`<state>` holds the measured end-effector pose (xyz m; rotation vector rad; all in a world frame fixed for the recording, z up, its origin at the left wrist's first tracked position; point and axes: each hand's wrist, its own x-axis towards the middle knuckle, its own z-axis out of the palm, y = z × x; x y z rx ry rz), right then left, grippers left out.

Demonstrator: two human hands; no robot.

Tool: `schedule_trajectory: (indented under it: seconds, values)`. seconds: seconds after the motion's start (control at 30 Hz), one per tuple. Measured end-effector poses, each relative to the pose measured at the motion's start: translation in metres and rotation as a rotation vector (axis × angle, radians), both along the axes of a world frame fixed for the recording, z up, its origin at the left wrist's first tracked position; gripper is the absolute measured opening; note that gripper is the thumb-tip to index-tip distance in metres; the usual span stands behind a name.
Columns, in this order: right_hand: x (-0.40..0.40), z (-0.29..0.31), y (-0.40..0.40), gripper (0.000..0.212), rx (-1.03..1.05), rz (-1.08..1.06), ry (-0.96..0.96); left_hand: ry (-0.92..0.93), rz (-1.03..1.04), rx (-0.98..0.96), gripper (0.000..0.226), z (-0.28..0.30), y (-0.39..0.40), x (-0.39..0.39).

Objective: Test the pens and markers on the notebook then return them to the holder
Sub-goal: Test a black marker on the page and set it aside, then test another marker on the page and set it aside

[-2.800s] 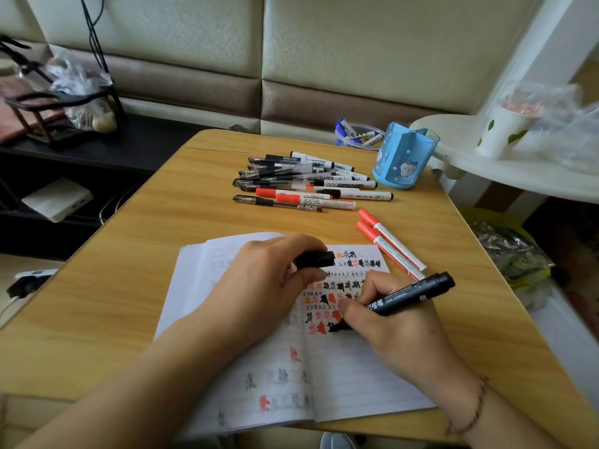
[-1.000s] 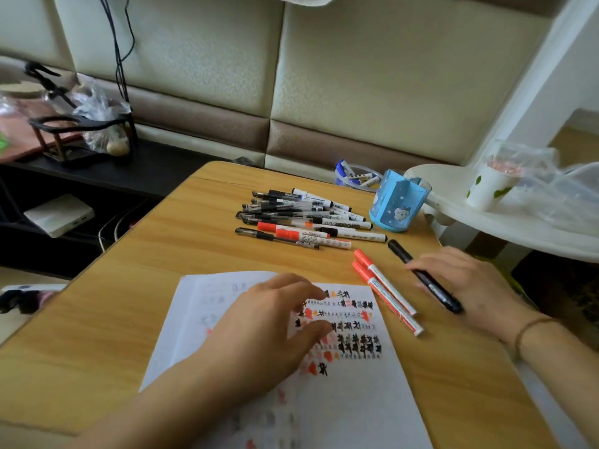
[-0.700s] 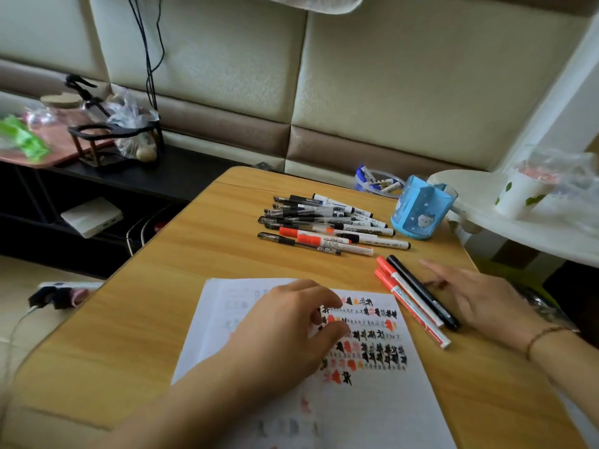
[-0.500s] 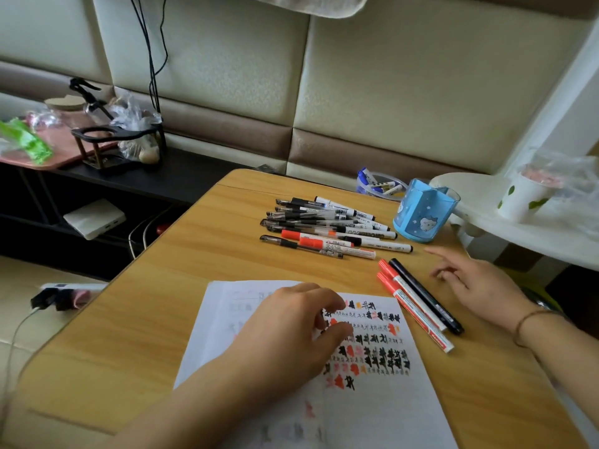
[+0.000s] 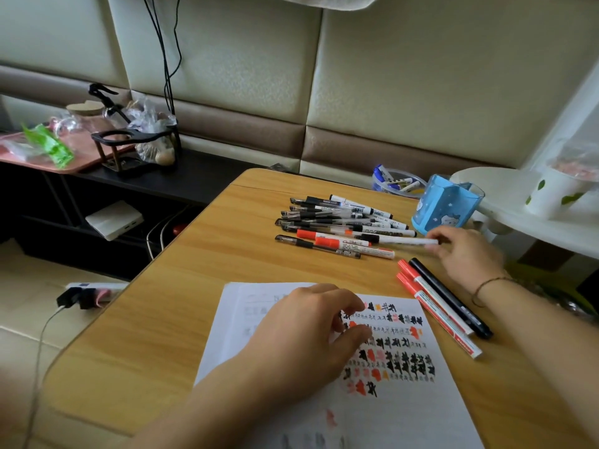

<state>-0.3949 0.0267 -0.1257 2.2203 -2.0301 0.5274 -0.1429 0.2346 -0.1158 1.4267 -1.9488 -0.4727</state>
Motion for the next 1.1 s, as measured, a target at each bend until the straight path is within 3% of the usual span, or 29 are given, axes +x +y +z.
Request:
schedule_trajectory:
  seconds: [0.13, 0.2, 0.27, 0.3, 0.37, 0.43, 0.47, 0.53, 0.7, 0.83, 0.9, 0.97, 1.03, 1.1]
  values:
    - [-0.01, 0.028, 0.057, 0.025, -0.277, 0.123, -0.04, 0.016, 0.028, -0.069, 0.052, 0.002, 0.002, 0.0]
    - [-0.004, 0.048, 0.112, 0.028, -0.383, 0.316, -0.027, -0.11, 0.095, -0.156, 0.078, 0.006, 0.004, -0.003]
    - [0.011, 0.057, 0.173, 0.023, -0.4, 0.5, -0.113, -0.234, 0.135, -0.282, 0.079, 0.015, 0.008, -0.007]
    - [0.02, 0.059, 0.2, 0.016, -0.373, 0.533, -0.252, -0.249, 0.107, -0.348, 0.065, 0.02, 0.011, -0.008]
    - [0.04, 0.061, 0.237, 0.014, -0.284, 0.527, -0.77, -0.219, -0.005, -0.449, 0.037, 0.023, 0.016, -0.012]
    - [0.055, 0.055, 0.252, 0.043, -0.045, 0.492, -1.331, -0.222, -0.076, -0.444, 0.031, 0.025, 0.021, -0.019]
    - [0.059, 0.05, 0.25, 0.053, 0.124, 0.467, -1.455, -0.236, -0.116, -0.427, 0.025, 0.024, 0.023, -0.022]
    - [0.065, 0.044, 0.244, 0.061, 0.343, 0.433, -1.42, -0.287, -0.234, -0.386, 0.013, 0.021, 0.024, -0.028]
    - [0.055, 0.037, 0.244, 0.033, 0.376, 0.428, -1.381, -0.336, -0.302, -0.209, 0.025, 0.02, 0.032, -0.033]
    - [0.041, 0.038, 0.246, 0.023, 0.443, 0.664, -1.314, -0.391, -0.299, -0.353, 0.025, 0.037, 0.043, -0.025]
    - [0.038, 0.037, 0.241, 0.024, 0.406, 0.703, -1.315, -0.271, -0.406, -0.243, 0.026, 0.04, 0.044, -0.024]
    - [0.039, 0.032, 0.234, 0.038, 0.316, 0.657, -1.479, -0.173, -0.395, -0.15, 0.034, 0.031, 0.039, -0.02]
    - [0.038, 0.026, 0.227, 0.048, 0.239, 0.561, -1.594, -0.067, -0.338, -0.071, 0.024, 0.022, 0.032, -0.015]
    - [0.036, 0.021, 0.221, 0.051, 0.211, 0.451, -1.479, 0.02, -0.283, 0.019, 0.025, 0.019, 0.028, -0.01]
